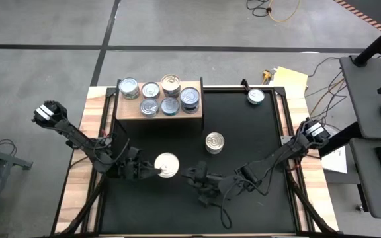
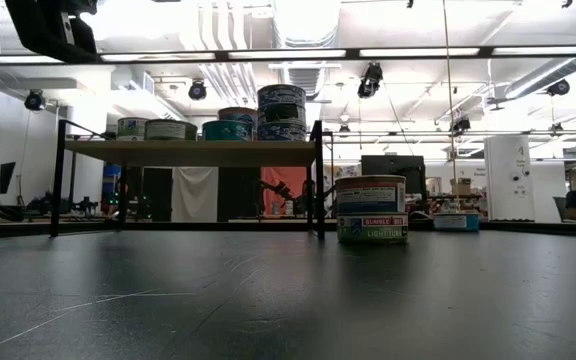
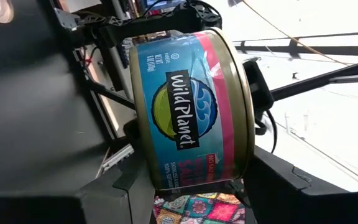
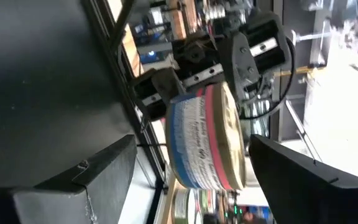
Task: Stack canned seafood by type on shelf
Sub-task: Stack the blue/pink tuna can on top of the other blue/pink tuna can on the shelf
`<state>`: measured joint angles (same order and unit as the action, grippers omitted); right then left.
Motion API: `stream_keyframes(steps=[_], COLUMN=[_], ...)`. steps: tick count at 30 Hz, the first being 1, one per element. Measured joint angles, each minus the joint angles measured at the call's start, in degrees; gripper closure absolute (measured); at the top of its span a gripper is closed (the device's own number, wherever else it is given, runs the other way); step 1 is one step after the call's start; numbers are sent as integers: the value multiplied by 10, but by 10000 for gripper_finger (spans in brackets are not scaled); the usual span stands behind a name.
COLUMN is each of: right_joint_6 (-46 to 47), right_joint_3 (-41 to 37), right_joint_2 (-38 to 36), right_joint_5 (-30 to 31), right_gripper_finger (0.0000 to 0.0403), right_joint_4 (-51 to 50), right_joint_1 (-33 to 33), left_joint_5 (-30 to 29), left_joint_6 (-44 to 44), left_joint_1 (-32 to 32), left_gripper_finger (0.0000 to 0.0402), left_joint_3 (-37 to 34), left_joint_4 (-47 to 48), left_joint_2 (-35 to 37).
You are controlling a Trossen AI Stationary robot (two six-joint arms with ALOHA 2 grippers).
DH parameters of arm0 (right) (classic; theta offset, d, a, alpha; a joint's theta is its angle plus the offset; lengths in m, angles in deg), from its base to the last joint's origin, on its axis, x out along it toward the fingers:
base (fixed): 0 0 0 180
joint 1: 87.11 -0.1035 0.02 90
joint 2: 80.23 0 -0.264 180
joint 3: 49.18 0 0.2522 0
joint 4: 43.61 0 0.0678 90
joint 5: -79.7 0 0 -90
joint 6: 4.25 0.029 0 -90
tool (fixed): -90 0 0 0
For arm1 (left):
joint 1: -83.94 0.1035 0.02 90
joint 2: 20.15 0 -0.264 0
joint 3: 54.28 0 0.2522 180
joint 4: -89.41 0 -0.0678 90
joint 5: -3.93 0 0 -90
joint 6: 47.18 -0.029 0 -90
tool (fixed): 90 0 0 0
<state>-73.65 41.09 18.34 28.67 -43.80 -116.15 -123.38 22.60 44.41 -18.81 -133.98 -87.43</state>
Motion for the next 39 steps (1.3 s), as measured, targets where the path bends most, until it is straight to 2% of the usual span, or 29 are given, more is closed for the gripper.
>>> stream_keyframes(steps=[2,7,12,20,32,39], right_joint_6=[-4,-33,-52,-75,-137,-129], right_joint_3=[0,0,0,0,-2,-2], right_joint_2=[0,0,0,0,0,0], right_joint_5=[-25,-33,-76,-80,-79,-77], right_gripper_finger=[102,117,135,170,210,210], right_joint_4=[3,22,19,40,43,52], right_joint_1=[6,25,49,57,56,58], left_joint_5=[0,1,1,3,5,5], left_joint_6=[0,-1,-8,-30,-42,-95], left_joint_1=[0,0,1,3,4,6], left_gripper_finger=[219,219,219,213,197,154], left_joint_3=[0,0,8,42,45,45], left_joint_4=[-3,-7,-13,-12,-16,-12], left_joint_2=[0,-2,-12,-35,-48,-42])
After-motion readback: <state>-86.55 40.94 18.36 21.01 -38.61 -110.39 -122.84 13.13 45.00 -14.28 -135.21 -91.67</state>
